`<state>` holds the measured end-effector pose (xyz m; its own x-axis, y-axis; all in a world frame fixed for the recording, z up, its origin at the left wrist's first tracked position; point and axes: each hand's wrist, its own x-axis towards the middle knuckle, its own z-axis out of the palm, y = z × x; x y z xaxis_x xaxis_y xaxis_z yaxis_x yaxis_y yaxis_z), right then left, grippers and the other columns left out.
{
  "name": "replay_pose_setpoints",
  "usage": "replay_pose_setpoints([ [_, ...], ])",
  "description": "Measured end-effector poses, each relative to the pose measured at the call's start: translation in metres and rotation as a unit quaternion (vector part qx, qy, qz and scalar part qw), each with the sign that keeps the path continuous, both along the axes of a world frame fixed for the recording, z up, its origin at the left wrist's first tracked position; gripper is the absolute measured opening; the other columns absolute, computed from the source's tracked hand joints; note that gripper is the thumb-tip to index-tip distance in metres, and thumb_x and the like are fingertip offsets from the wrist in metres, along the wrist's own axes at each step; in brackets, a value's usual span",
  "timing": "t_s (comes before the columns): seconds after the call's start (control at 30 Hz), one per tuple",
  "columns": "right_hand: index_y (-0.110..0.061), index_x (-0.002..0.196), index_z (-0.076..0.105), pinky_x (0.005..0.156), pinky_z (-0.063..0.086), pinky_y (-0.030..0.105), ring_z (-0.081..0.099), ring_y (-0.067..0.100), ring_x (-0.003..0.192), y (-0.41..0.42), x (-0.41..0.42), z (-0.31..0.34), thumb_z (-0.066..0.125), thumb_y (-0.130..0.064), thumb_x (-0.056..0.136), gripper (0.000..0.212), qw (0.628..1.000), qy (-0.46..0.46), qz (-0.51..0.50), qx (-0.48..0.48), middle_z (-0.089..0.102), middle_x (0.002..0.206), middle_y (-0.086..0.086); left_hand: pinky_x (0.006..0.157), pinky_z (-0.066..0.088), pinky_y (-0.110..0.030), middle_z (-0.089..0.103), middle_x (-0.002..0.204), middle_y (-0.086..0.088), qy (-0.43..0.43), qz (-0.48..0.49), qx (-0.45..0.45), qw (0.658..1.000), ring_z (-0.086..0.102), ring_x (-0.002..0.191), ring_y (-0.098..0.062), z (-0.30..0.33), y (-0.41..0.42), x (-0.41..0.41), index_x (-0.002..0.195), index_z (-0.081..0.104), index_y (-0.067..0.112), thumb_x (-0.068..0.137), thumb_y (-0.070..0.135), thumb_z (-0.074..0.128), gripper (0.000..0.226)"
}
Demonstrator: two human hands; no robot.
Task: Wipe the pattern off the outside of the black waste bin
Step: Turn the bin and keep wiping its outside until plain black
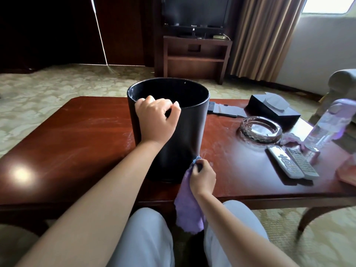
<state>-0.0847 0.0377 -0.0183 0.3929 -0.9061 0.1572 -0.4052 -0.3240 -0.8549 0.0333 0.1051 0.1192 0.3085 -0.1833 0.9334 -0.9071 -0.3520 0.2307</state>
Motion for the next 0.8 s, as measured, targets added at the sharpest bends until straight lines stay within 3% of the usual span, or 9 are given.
replay_pose_setpoints([
  [0.1, -0.013, 0.103, 0.063, 0.070, 0.033, 0.019, 0.061, 0.023, 0.092, 0.018, -0.003, -0.001, 0.051, -0.015, 0.092, 0.016, 0.999, -0.032, 0.018, 0.009, 0.069, 0.102, 0.006, 0.064, 0.019, -0.030, 0.024, 0.049, 0.012, 0.002, -0.001, -0.002, 1.000, 0.030, 0.053, -0.017, 0.000, 0.000, 0.000, 0.050, 0.029, 0.020, 0.085, 0.027, 0.048, 0.041],
  [0.27, -0.011, 0.108, 0.060, 0.072, 0.032, 0.022, 0.058, 0.028, 0.102, 0.018, 0.000, -0.007, 0.049, -0.016, 0.091, 0.020, 0.992, 0.063, 0.015, 0.108, 0.066, 0.109, 0.009, 0.064, 0.022, -0.031, 0.023, 0.050, 0.012, 0.013, -0.008, 0.009, 1.000, 0.031, 0.054, -0.017, 0.002, 0.002, -0.001, 0.051, 0.028, 0.021, 0.086, 0.028, 0.048, 0.041],
  [0.43, -0.012, 0.108, 0.061, 0.073, 0.034, 0.022, 0.059, 0.025, 0.098, 0.012, -0.002, 0.002, 0.048, -0.014, 0.092, 0.021, 0.997, -0.015, -0.018, 0.069, 0.066, 0.107, 0.008, 0.064, 0.022, -0.032, 0.024, 0.047, 0.011, 0.033, -0.032, 0.010, 0.999, 0.034, 0.053, -0.018, 0.004, 0.005, -0.003, 0.049, 0.028, 0.021, 0.084, 0.028, 0.047, 0.040],
  [0.6, -0.014, 0.112, 0.064, 0.083, 0.041, 0.028, 0.057, 0.029, 0.108, -0.003, -0.006, -0.002, 0.048, -0.017, 0.090, 0.027, 0.985, 0.100, -0.010, 0.143, 0.065, 0.115, 0.010, 0.063, 0.022, -0.032, 0.016, 0.043, 0.011, 0.047, -0.062, 0.015, 0.997, 0.032, 0.052, -0.016, 0.008, 0.008, -0.003, 0.050, 0.019, 0.024, 0.081, 0.026, 0.046, 0.041],
  [0.8, -0.017, 0.111, 0.064, 0.087, 0.039, 0.025, 0.056, 0.026, 0.111, -0.014, -0.014, 0.008, 0.048, -0.017, 0.090, 0.027, 0.986, 0.052, -0.046, 0.155, 0.065, 0.117, 0.006, 0.065, 0.018, -0.027, 0.016, 0.041, 0.012, 0.069, -0.072, 0.046, 0.994, 0.032, 0.052, -0.016, 0.014, 0.012, -0.001, 0.050, 0.013, 0.028, 0.082, 0.029, 0.042, 0.043],
])
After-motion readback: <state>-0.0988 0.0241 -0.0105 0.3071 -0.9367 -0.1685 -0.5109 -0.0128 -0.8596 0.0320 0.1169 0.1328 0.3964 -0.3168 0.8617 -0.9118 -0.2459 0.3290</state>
